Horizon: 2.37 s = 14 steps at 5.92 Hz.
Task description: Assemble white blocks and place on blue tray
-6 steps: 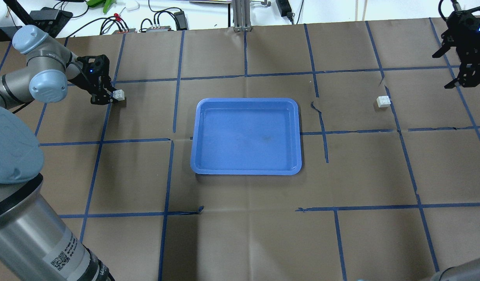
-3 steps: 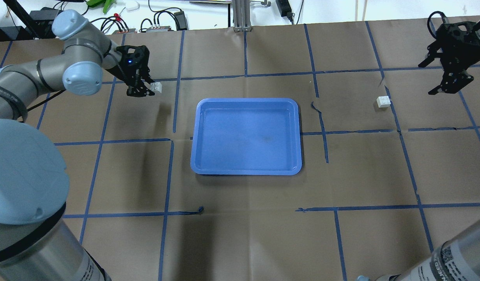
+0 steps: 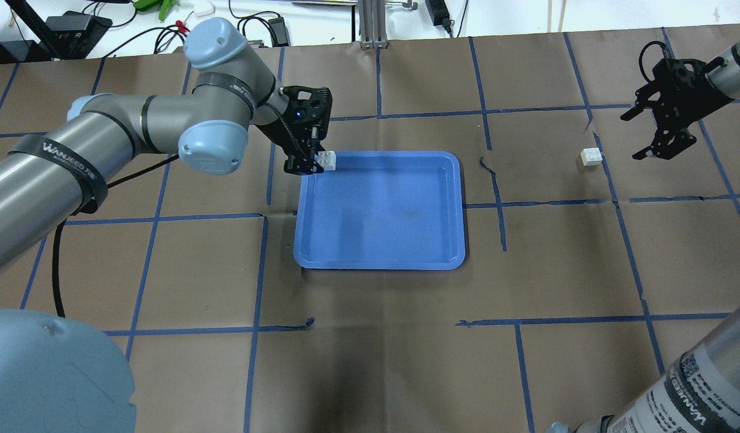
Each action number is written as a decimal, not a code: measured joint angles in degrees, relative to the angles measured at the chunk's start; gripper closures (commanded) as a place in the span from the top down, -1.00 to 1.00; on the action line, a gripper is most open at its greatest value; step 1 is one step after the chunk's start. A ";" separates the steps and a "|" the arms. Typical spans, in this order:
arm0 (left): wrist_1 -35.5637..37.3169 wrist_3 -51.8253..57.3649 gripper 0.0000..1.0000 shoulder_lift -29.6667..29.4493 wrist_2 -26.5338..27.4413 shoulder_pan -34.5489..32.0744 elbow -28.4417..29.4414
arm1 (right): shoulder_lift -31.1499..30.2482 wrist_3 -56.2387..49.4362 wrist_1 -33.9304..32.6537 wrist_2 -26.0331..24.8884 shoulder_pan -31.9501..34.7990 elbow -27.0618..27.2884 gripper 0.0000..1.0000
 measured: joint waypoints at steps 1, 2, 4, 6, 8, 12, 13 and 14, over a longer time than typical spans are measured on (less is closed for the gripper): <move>3.18 -5.51 -1.00 0.00 1.34 -3.21 -2.61 | 0.79 -0.07 -1.99 0.10 0.02 1.17 0.99; 6.91 -9.80 -1.00 -0.81 2.38 -5.96 -4.44 | 1.10 -0.18 -3.91 0.80 0.04 2.27 0.99; 12.49 -13.51 -0.57 -2.99 3.65 -9.26 -7.73 | 1.86 -0.94 -5.54 2.73 0.38 3.31 0.99; 14.82 -13.67 0.97 -4.72 5.22 -9.67 -8.27 | 3.21 -1.28 -5.74 3.87 0.68 3.89 0.98; 13.32 -13.78 0.97 -3.24 5.59 -9.54 -7.75 | 4.01 -1.33 -5.77 3.99 0.88 3.97 0.86; -15.04 -23.76 0.97 8.37 9.35 -7.48 3.00 | 4.46 -1.79 -6.22 3.91 0.92 3.90 0.27; -19.98 -31.21 0.97 11.51 9.89 -6.34 5.19 | 4.47 -1.90 -6.43 3.83 0.92 3.86 0.10; -23.53 -37.69 0.97 14.72 10.68 -4.43 6.13 | 4.47 -1.91 -6.86 3.71 0.92 3.85 -0.10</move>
